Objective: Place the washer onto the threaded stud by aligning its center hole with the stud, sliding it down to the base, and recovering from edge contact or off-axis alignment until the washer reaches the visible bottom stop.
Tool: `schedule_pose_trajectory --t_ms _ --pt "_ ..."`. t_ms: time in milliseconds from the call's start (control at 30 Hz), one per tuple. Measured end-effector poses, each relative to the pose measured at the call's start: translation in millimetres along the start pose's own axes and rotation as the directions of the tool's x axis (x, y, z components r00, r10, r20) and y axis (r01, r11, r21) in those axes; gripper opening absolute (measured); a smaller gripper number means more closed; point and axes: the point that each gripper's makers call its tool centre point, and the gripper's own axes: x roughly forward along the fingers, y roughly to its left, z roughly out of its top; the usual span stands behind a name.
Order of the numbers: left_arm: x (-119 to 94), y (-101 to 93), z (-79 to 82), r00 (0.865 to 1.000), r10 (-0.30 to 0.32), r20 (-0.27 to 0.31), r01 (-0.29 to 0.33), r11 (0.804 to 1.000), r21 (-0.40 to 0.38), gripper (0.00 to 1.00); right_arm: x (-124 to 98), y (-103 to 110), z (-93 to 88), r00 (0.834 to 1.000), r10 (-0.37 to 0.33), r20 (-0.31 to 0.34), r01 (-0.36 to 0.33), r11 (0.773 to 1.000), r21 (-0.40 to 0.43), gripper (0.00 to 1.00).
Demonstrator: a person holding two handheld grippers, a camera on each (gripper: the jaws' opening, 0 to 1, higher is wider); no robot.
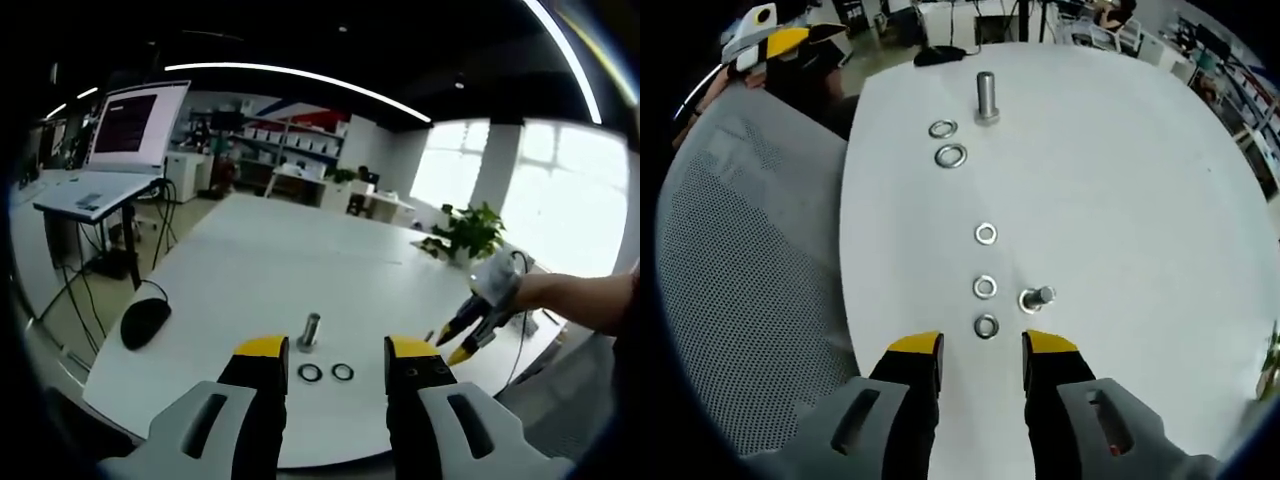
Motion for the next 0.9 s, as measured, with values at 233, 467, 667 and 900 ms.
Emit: schedule_pose_trajectory --t_ms 233,467,667,900 --pt "-0.1 -0.2 -0.1 1.000 -0.002 -0.001 0.002 1.000 0.001 0.36 8.2 -0.5 -2.9 0.999 0.002 -0.035 -0.003 1.000 -0.016 0.33" --pt "0.0 -0.7 0.1 1.000 -0.002 0.000 0.002 1.000 0.002 0.36 12.6 -0.6 -3.6 0.999 0.004 -0.043 -0.005 1.000 -0.024 0.33" --pt "0.6 -3.0 -1.0 1.000 -0.012 -0.008 0.012 1.000 0.011 0.35 15.2 -0.3 -2.7 0.999 0.000 -0.043 -0.001 0.999 -0.032 0.33" --pt "0.7 -3.4 -0.5 1.000 -0.013 -0.007 0.014 1.000 0.010 0.34 22.7 2.2 -0.2 0.999 0.004 -0.040 -0.006 0.999 -0.045 0.33"
